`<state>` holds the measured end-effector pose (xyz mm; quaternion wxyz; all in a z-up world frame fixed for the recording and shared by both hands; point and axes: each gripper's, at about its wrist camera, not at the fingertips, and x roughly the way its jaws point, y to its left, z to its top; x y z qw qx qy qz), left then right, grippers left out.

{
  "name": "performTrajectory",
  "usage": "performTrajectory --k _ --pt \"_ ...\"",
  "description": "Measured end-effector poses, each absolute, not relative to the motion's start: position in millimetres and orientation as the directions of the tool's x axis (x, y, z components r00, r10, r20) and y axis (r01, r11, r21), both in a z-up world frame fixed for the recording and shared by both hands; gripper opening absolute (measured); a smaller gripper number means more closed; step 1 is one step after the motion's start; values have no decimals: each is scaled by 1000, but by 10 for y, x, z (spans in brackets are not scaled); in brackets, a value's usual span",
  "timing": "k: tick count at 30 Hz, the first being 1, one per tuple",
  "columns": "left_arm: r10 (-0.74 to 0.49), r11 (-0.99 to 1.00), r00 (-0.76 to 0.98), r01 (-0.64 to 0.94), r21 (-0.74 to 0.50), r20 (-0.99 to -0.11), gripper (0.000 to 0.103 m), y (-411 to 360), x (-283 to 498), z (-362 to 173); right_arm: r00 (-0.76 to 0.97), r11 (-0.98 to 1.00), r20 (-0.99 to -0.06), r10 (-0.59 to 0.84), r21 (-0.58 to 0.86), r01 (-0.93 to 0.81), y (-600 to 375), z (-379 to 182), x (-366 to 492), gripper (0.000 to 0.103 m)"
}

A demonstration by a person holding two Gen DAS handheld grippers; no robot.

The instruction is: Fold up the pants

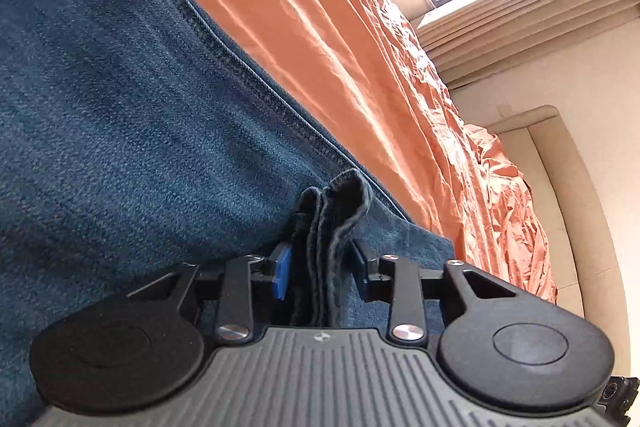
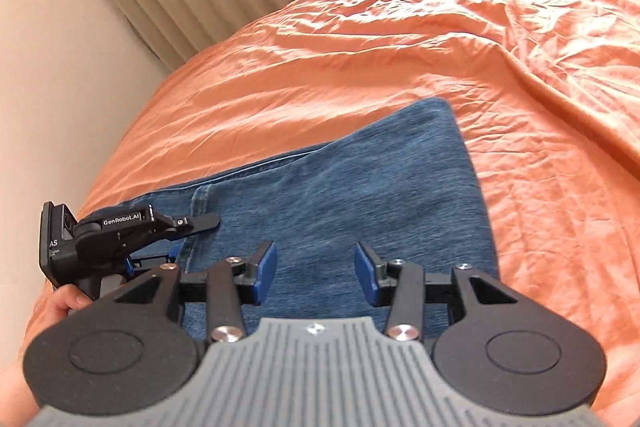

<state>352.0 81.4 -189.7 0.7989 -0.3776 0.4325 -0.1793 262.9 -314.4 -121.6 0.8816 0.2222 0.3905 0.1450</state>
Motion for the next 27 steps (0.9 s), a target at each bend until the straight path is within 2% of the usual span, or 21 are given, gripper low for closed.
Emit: performTrajectory --k 1,3,4,5,6,9,11,16,22,27 --pt "-608 656 564 -40 -754 -559 30 807 3532 -1890 656 858 -624 424 509 -70 -3198 -1210 2638 40" --pt "-574 694 595 -11 -720 -562 10 773 3490 -1772 668 866 -630 395 499 -42 -3295 -1197 2654 40" --pt "-555 723 624 34 -690 -550 7 725 3433 -1653 681 878 -636 362 479 -20 -3346 -1176 2658 33" --pt "-550 743 646 90 -663 -529 7 658 3370 -1514 700 890 -637 322 455 4 -3391 -1164 2658 24" --pt "-556 755 661 147 -640 -504 7 585 3308 -1365 711 900 -639 294 436 20 -3424 -1157 2675 10" --pt "-551 805 709 311 -505 -441 7 379 3114 -926 720 895 -635 281 443 41 -3525 -1148 2809 3" --pt "-522 842 729 358 -403 -443 7 276 3068 -794 730 896 -623 282 443 31 -3531 -1115 2910 1" --pt "-443 895 700 309 -321 -560 7 226 3254 -1071 758 948 -615 220 317 -18 -3433 -1087 3287 0" --pt "-413 908 644 233 -349 -644 7 342 3416 -1499 726 956 -648 231 290 -44 -3474 -1422 3691 0" --pt "-417 904 622 209 -372 -663 11 365 3480 -1610 680 953 -690 250 298 -48 -3513 -1751 3846 0"
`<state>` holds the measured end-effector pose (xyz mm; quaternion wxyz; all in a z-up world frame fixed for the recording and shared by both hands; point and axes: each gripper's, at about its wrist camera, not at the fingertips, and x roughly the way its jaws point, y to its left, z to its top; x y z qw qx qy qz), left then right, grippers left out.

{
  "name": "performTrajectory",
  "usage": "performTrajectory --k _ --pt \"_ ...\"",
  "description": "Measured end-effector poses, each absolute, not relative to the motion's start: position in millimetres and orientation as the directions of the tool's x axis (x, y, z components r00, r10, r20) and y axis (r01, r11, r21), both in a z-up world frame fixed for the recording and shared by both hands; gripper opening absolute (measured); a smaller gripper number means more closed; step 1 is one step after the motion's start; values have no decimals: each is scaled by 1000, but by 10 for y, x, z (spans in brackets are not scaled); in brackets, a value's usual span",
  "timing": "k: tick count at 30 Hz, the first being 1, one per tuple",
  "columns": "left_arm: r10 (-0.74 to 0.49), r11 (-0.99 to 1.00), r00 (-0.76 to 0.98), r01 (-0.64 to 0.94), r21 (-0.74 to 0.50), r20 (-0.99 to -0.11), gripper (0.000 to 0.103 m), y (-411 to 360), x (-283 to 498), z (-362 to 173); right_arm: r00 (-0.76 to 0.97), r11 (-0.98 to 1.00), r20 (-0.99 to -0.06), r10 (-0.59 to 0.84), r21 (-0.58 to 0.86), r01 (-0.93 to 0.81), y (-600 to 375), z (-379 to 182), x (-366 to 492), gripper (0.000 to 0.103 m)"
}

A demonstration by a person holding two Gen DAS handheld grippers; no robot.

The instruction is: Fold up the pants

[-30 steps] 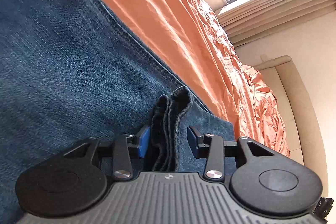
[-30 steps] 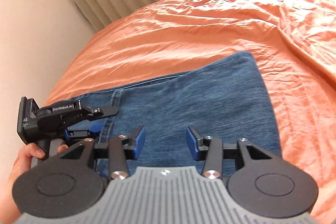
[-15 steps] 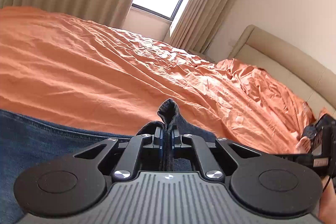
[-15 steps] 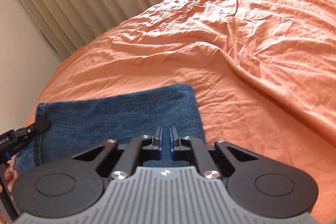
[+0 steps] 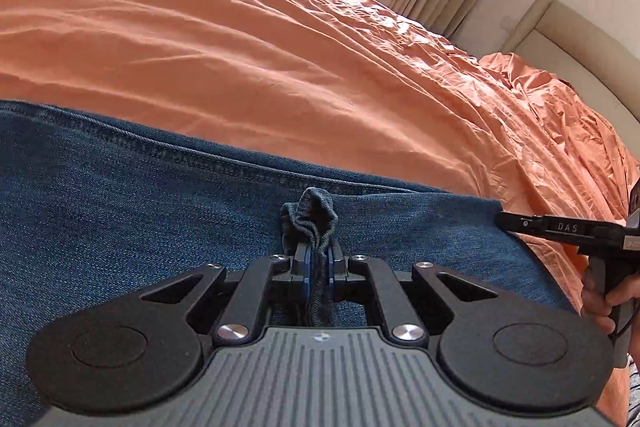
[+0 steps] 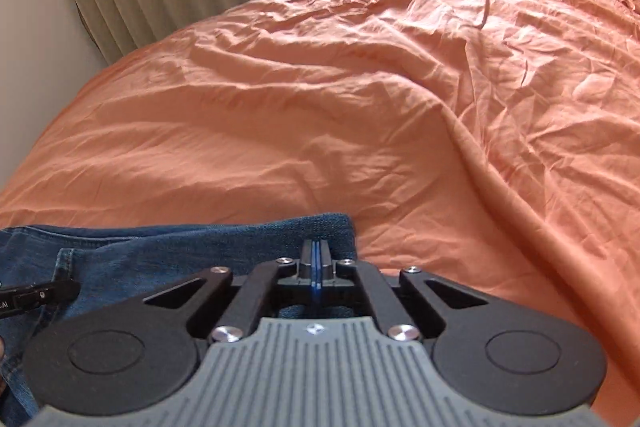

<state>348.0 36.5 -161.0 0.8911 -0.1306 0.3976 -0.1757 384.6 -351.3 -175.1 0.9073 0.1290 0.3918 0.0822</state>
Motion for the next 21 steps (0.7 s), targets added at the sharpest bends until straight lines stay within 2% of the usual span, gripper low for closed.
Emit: performTrajectory --k 8,11,14,18,21 --pt "-383 911 620 129 -392 -685 18 449 3311 -1352 693 935 -661 287 349 -54 -3518 -1378 3383 1" --pt "-367 919 646 140 -369 -670 18 430 3046 -1178 683 930 -659 317 356 -88 -3455 -1189 3079 1" --pt "-404 904 645 171 -393 -649 18 384 2806 -1021 666 937 -674 321 329 -120 -3341 -1053 2791 1" --pt "-382 923 636 219 -318 -670 18 245 2558 -943 682 947 -665 304 286 -144 -3317 -1047 2343 1" --pt "-371 927 617 201 -316 -694 18 204 2496 -1056 646 946 -695 315 289 -151 -3323 -1175 2170 1"
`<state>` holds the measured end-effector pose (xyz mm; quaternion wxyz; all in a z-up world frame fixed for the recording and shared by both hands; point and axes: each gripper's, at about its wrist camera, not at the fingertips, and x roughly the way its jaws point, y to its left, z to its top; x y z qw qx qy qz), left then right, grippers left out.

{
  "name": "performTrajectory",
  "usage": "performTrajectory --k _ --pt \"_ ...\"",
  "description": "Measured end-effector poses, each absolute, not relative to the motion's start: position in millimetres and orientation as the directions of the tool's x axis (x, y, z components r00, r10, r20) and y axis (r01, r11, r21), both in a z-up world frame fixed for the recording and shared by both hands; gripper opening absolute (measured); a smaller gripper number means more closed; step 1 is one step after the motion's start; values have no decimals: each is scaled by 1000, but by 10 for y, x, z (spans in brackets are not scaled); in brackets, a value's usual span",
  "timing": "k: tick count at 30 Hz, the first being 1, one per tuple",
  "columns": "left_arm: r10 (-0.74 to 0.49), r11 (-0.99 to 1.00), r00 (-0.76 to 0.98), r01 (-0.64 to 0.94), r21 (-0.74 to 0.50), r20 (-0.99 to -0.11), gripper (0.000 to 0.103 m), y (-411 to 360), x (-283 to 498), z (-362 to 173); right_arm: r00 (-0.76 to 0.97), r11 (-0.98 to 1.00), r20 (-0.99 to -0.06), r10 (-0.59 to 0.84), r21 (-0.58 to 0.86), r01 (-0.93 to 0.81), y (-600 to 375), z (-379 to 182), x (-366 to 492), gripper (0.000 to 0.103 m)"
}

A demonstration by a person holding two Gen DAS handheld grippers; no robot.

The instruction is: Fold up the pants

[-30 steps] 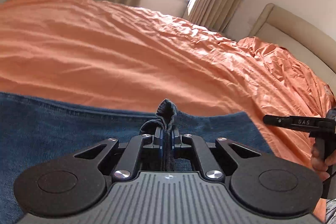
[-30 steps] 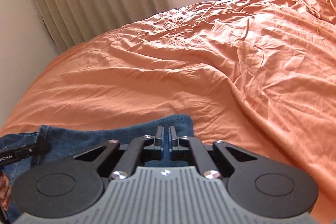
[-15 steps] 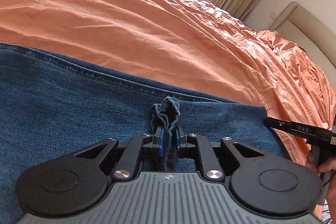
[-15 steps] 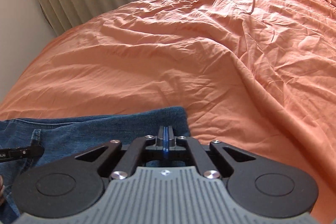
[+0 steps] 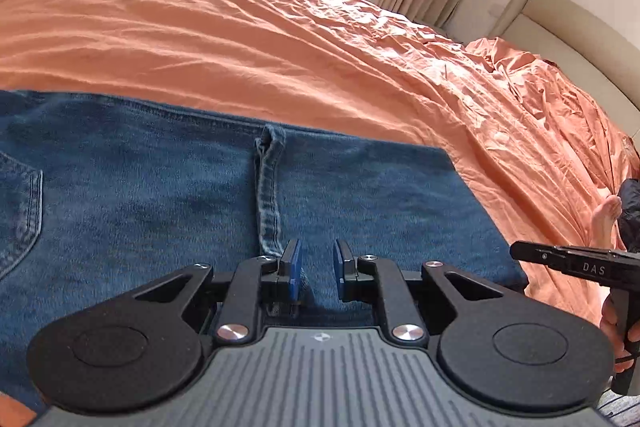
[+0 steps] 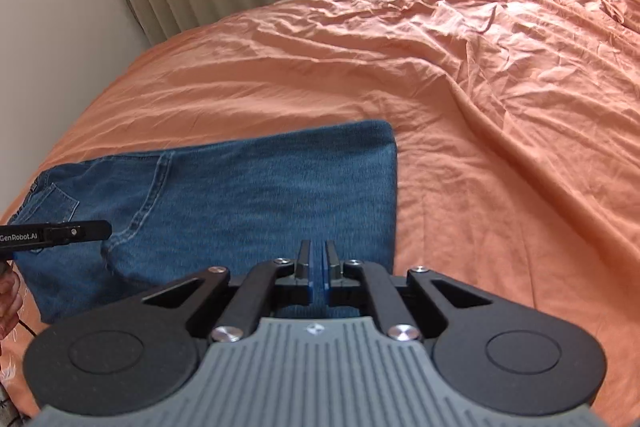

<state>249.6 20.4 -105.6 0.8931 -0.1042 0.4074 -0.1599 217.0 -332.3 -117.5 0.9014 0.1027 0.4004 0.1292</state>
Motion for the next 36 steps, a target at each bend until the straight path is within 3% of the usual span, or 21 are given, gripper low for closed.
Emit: performTrajectory --k 4,6,14,16,20,24,29,36 --pt "-337 936 603 136 -324 -723 17 219 2479 -1276 601 959 -748 282 245 -145 -3262 -1391 2129 0" --pt "-299 948 600 98 -302 -742 5 241 2508 -1380 555 954 -779 293 273 -121 -3273 -1547 2189 0" --pt "-301 932 614 26 -362 -730 5 329 2498 -1435 546 952 -783 298 289 -105 -3284 -1560 2181 0" --pt "-306 924 626 15 -381 -717 10 367 2432 -1346 563 944 -761 322 302 -132 -3286 -1438 2132 2" --pt "-327 899 691 18 -437 -644 40 572 2193 -1149 636 900 -640 430 354 -253 -3215 -1144 2026 3" --pt "-252 878 770 -73 -474 -586 44 909 1953 -948 667 898 -600 441 297 -326 -2964 -1045 2034 3" --pt "2 789 856 -319 -525 -517 53 1536 1587 -833 671 884 -576 467 315 -345 -2738 -1024 2096 3" --pt "180 544 847 -510 -667 -500 57 2600 1395 -909 650 868 -575 497 349 -354 -2389 -1073 2301 3"
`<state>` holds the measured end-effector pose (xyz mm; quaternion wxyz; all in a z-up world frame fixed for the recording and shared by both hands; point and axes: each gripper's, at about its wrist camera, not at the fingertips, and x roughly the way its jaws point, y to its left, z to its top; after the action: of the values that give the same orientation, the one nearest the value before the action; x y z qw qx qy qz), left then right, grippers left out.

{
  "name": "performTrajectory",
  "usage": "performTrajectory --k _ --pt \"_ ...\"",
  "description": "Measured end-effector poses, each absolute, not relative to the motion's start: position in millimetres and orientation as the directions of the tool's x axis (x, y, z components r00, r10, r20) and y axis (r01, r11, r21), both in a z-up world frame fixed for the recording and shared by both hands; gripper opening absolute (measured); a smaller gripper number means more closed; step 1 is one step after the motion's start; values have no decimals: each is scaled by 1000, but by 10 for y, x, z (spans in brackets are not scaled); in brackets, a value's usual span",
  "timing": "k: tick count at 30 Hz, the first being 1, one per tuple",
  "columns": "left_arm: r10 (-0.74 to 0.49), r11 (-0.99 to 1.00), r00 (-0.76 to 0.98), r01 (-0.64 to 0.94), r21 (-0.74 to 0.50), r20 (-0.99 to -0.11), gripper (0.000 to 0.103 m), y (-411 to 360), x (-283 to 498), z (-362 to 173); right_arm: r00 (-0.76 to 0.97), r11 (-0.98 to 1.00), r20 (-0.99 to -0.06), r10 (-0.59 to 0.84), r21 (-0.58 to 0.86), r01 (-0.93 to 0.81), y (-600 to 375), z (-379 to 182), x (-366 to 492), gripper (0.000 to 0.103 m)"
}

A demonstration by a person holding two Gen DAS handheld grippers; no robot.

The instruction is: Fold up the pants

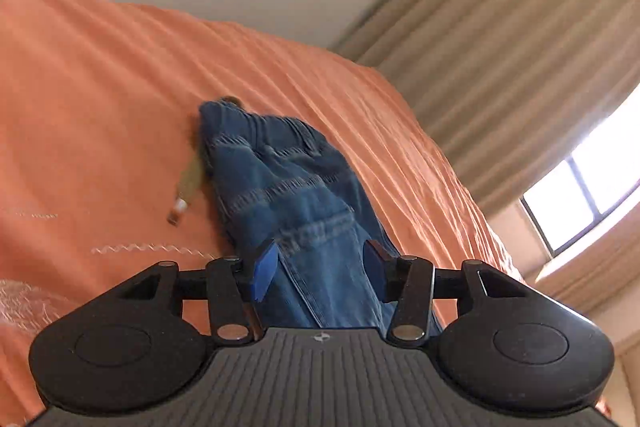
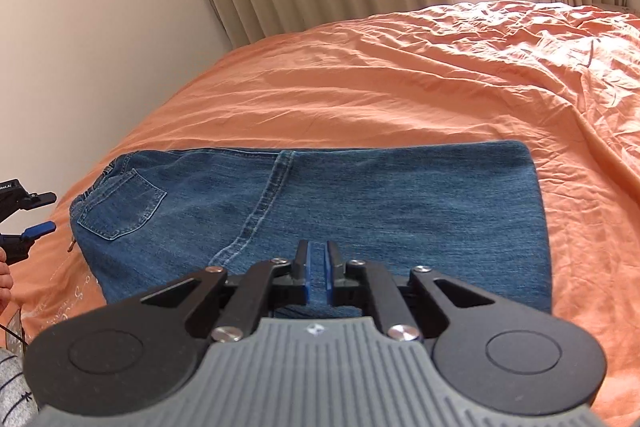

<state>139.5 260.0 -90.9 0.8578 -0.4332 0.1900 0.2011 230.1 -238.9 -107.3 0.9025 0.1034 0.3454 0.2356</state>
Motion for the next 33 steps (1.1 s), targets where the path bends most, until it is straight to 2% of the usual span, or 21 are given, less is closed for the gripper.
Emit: performTrajectory --k 3,6,9,14,18,22,25,30,33 --pt "208 460 846 -528 -714 -492 59 2984 1460 -1061 636 866 -587 500 351 -357 -2196 -1122 2405 3" --pt "180 395 861 -506 -767 -475 59 3280 1585 -1285 620 866 -605 500 351 -357 -2017 -1197 2517 3" --pt "164 359 854 -518 -776 -494 59 3450 1766 -1490 604 865 -619 502 345 -365 -1873 -1268 2637 3" --pt "152 374 823 -560 -739 -547 60 3562 2059 -1756 579 859 -635 511 356 -368 -1733 -1392 2798 3" --pt "216 432 806 -585 -687 -550 61 3508 2162 -1796 516 859 -689 509 364 -360 -1647 -1616 2895 1" --pt "243 458 782 -614 -642 -574 60 3529 2329 -1742 503 857 -696 513 385 -342 -1662 -1661 2937 0" --pt "251 477 765 -631 -612 -593 49 3533 2397 -1689 507 850 -682 527 403 -340 -1710 -1618 2902 0" --pt "286 580 745 -635 -510 -602 19 3357 2476 -1361 508 832 -661 552 473 -289 -1986 -1508 2797 3" --pt "288 627 779 -593 -505 -557 16 3210 2452 -1054 533 834 -647 545 483 -267 -2180 -1417 2715 3"
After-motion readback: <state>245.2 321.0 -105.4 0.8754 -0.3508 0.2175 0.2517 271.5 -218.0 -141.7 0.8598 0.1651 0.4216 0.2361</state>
